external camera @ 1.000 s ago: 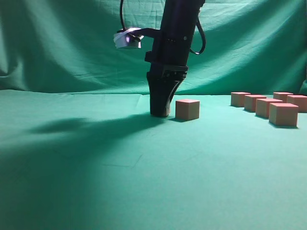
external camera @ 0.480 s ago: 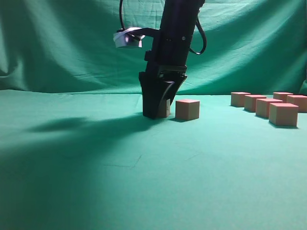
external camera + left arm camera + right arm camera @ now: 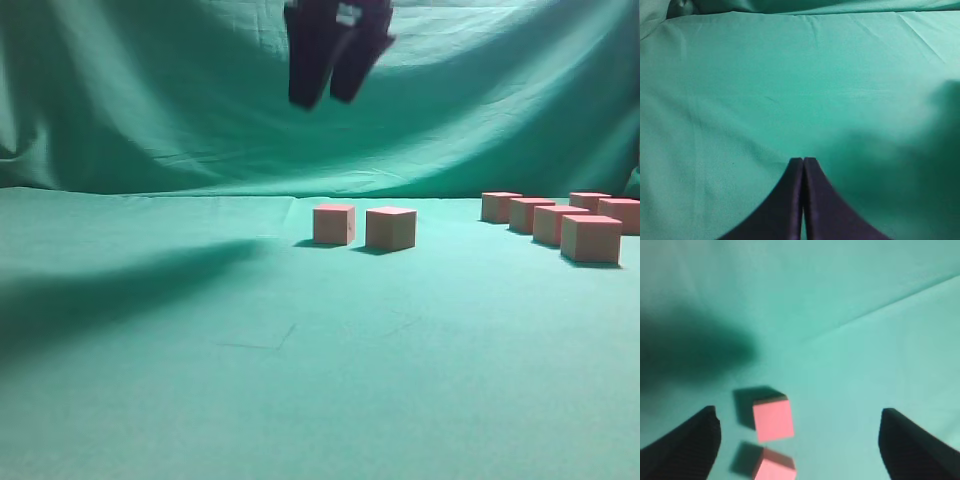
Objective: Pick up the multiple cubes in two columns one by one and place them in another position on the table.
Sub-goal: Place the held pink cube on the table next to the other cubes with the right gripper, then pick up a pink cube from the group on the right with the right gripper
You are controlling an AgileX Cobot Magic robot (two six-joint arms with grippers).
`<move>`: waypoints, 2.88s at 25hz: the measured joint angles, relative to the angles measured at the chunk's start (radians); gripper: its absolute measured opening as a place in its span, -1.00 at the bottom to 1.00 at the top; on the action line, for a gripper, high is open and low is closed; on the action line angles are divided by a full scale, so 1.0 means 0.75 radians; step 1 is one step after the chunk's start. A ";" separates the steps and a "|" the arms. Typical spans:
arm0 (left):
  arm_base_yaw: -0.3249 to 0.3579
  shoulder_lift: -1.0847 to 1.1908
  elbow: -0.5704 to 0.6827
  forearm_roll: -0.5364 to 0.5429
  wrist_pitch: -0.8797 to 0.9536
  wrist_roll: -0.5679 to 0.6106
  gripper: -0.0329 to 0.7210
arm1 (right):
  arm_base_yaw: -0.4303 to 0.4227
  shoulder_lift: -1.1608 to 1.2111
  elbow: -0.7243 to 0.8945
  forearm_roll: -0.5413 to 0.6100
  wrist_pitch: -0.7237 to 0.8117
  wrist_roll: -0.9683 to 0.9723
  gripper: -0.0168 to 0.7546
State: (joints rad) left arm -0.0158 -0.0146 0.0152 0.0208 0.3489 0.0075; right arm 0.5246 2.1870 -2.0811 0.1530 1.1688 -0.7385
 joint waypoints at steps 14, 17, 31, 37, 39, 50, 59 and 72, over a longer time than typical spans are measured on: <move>0.000 0.000 0.000 0.000 0.000 0.000 -0.91 | -0.008 -0.454 -0.006 -0.195 0.117 0.721 0.51; 0.000 0.000 0.000 0.000 0.000 0.000 -0.91 | -0.014 -0.579 0.070 -0.364 0.117 0.924 0.51; 0.000 0.000 0.000 0.000 0.000 0.000 -0.91 | -0.252 -0.906 1.053 -0.411 0.073 1.264 0.51; 0.000 0.000 0.000 0.000 0.000 0.000 -0.91 | -0.266 -0.888 1.285 -0.320 -0.232 1.359 0.51; 0.000 0.000 0.000 0.000 0.000 0.000 -0.91 | -0.266 -0.852 1.296 -0.320 -0.302 1.376 0.51; 0.000 0.000 0.000 0.000 0.000 0.000 -0.91 | -0.266 -0.597 1.295 -0.351 -0.526 1.425 0.51; 0.000 0.000 0.000 0.000 0.000 0.000 -0.91 | -0.276 -0.507 1.293 -0.385 -0.681 1.456 0.51; 0.000 0.000 0.000 0.000 0.000 0.000 -0.91 | -0.303 -0.472 1.292 -0.391 -0.733 1.495 0.23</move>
State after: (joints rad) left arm -0.0158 -0.0146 0.0152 0.0208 0.3489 0.0075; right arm 0.2971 1.8327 -1.1120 -0.1400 0.6189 0.3830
